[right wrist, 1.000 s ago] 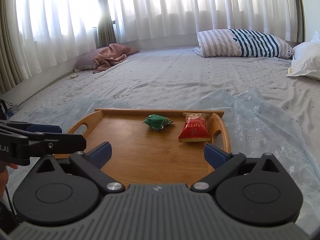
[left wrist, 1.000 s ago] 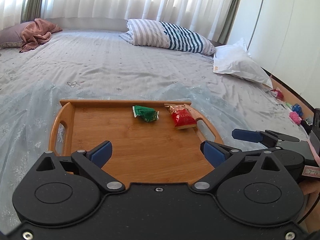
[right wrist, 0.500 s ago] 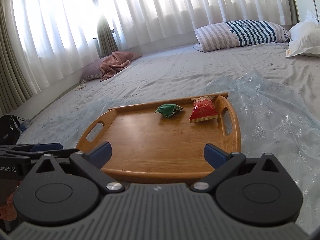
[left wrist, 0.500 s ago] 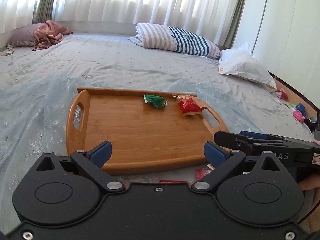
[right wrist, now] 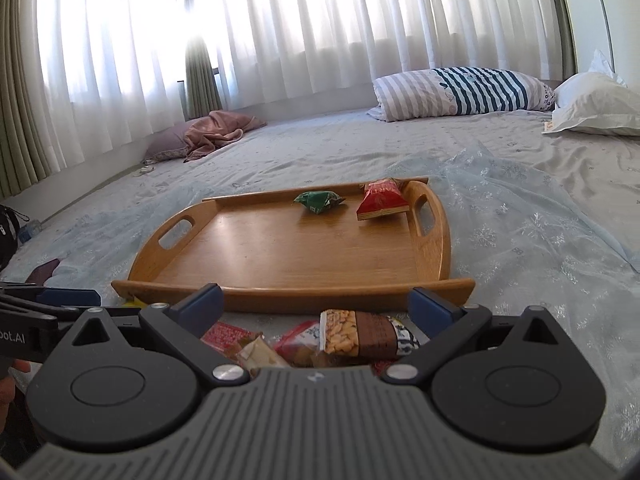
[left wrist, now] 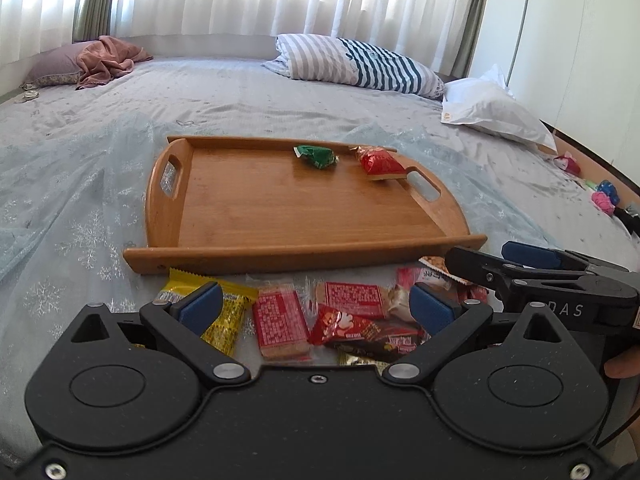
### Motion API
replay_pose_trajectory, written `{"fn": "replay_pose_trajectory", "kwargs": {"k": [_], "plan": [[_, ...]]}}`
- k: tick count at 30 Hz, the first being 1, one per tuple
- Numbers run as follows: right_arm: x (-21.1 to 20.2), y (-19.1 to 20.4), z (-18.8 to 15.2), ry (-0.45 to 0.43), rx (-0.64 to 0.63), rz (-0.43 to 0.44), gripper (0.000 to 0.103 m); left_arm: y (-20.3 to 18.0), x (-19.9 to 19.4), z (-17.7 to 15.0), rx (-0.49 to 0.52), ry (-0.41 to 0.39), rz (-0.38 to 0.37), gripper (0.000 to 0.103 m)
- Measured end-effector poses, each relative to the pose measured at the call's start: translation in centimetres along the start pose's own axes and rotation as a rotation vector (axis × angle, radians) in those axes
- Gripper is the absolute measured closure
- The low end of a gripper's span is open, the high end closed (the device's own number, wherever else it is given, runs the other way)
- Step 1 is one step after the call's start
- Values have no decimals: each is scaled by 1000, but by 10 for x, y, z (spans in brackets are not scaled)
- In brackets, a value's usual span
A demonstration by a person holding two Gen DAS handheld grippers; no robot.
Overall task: Organize snacks
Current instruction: 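Withdraw both tools from the tray back toward the snack pile, then grasp the gold-wrapped bar with the left gripper while the right grasps the white packet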
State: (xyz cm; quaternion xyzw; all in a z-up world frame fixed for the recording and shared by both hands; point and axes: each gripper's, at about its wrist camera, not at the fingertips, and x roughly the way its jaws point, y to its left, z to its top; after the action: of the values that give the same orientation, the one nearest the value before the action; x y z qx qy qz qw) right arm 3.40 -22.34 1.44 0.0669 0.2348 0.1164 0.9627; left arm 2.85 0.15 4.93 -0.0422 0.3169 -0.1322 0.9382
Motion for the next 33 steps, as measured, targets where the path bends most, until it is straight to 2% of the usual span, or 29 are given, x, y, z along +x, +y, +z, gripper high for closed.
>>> {"fn": "replay_pose_trajectory", "kwargs": {"k": [4, 10, 15, 21, 25, 26, 30, 33], "plan": [[-10, 0, -15, 2, -11, -9, 0, -4, -1, -15, 11, 18, -5, 3], [-24, 10, -34, -32, -92, -64, 0, -10, -4, -33, 24, 28, -13, 2], [-32, 17, -49, -58, -143, -91, 0, -19, -7, -45, 72, 21, -3, 0], [-36, 12, -60, -19, -105, -93, 0, -27, -9, -56, 134, -24, -5, 0], [-41, 7, -62, -7, -90, -86, 1, -33, -9, -57, 165, -19, -27, 2], [-43, 6, -63, -7, -92, -80, 2, -33, -8, -57, 167, -18, -36, 4], [-47, 7, -65, 9, -115, -66, 12, -35, -4, -56, 170, -1, -59, 24], [-48, 8, -67, 20, -118, -53, 20, -39, 0, -56, 191, 12, -66, 26]]}}
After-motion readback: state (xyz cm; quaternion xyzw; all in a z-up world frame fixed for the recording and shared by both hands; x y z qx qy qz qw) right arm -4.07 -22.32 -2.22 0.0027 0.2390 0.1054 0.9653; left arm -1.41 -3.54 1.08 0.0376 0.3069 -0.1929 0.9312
